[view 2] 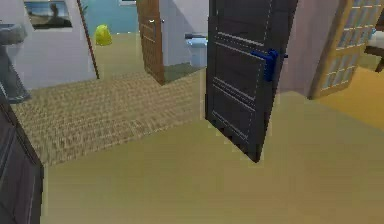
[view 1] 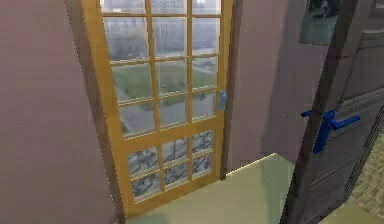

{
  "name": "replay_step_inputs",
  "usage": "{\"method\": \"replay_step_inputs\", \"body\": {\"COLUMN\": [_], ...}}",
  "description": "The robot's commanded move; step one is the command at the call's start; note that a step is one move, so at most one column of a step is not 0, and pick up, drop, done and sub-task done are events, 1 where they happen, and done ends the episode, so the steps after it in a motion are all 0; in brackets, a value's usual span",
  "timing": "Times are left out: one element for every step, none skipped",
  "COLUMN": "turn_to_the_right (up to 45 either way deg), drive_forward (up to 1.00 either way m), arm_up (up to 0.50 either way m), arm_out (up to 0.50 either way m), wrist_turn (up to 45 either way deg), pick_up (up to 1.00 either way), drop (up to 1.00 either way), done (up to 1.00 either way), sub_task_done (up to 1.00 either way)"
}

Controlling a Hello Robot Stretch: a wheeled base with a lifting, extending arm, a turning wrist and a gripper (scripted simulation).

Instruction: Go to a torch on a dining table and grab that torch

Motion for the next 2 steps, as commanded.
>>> {"method": "replay_step_inputs", "body": {"turn_to_the_right": [27.0,0.0], "drive_forward": [0.00,0.20], "arm_up": [0.00,0.00], "arm_out": [0.00,0.00], "wrist_turn": [0.0,0.0], "pick_up": [0.00,0.00], "drop": [0.00,0.00], "done": [0.00,0.00], "sub_task_done": [0.00,0.00]}}
